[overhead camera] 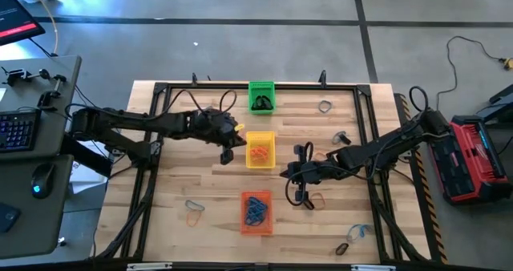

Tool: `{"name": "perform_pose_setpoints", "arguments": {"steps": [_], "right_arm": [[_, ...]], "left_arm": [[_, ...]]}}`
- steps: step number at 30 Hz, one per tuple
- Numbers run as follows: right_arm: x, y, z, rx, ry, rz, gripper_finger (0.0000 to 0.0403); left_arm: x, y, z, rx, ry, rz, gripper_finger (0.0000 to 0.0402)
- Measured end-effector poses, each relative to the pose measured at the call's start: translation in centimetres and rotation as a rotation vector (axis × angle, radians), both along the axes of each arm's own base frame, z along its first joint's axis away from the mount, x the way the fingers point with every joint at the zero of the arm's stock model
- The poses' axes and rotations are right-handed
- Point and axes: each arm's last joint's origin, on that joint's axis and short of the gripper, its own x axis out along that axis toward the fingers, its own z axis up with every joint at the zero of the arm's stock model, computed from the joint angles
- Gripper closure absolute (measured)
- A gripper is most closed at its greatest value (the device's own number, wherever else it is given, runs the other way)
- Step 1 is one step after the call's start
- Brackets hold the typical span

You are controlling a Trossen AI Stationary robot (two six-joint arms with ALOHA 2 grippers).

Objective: Sort rubber bands into baskets
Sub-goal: Put the orange rubber band into the yellow bin

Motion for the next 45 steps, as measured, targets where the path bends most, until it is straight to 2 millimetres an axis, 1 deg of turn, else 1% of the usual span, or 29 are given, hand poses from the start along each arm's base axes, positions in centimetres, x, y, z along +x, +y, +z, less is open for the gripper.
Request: {"name": "perform_pose_setpoints", "arguments": {"steps": [3, 6, 11, 15, 17, 23, 27, 30, 33, 37, 41, 45], "right_arm": [[0.0, 0.0, 0.0, -0.013, 0.001, 0.011, 0.0403], [0.0, 0.0, 0.0, -0.019, 0.001, 0.016, 0.0403], [0.0, 0.0, 0.0, -0.019, 0.003, 0.015, 0.0403], [0.0, 0.0, 0.0, -0.016, 0.005, 0.012, 0.0403], [0.0, 0.0, 0.0, -0.014, 0.005, 0.011, 0.0403], [-0.1, 0.0, -0.1, -0.012, 0.009, 0.008, 0.0403], [-0.1, 0.0, -0.1, 0.001, 0.017, -0.005, 0.0403], [-0.1, 0.0, -0.2, 0.001, 0.021, -0.006, 0.0403], [-0.1, 0.0, -0.2, 0.0, 0.022, -0.006, 0.0403], [-0.1, 0.0, -0.2, 0.001, 0.022, -0.006, 0.0403], [-0.1, 0.0, -0.2, 0.0, 0.023, -0.006, 0.0403], [-0.1, -0.1, -0.2, 0.001, 0.024, -0.007, 0.0403]], "left_arm": [[0.3, -0.1, 0.4, -0.034, -0.048, -0.013, 0.0401], [0.6, 0.0, 0.1, -0.046, -0.05, -0.009, 0.0402], [2.0, 0.1, -1.7, -0.068, -0.026, -0.015, 0.0401], [3.4, 0.1, -3.4, -0.087, -0.003, -0.036, 0.0401], [4.4, 0.3, -3.8, -0.087, 0.005, -0.038, 0.0401], [7.0, 0.5, -5.8, -0.075, 0.069, -0.05, 0.0401], [8.0, 0.7, -7.3, -0.067, 0.15, -0.062, 0.0401], [8.1, 0.8, -8.3, -0.073, 0.194, -0.061, 0.0401], [8.3, 0.8, -8.9, -0.072, 0.212, -0.056, 0.0401], [8.3, 0.8, -9.0, -0.062, 0.213, -0.062, 0.0395], [8.3, 0.8, -8.7, -0.039, 0.2, -0.077, 0.0372], [8.2, 0.8, -8.7, -0.024, 0.206, -0.085, 0.0337]]}}
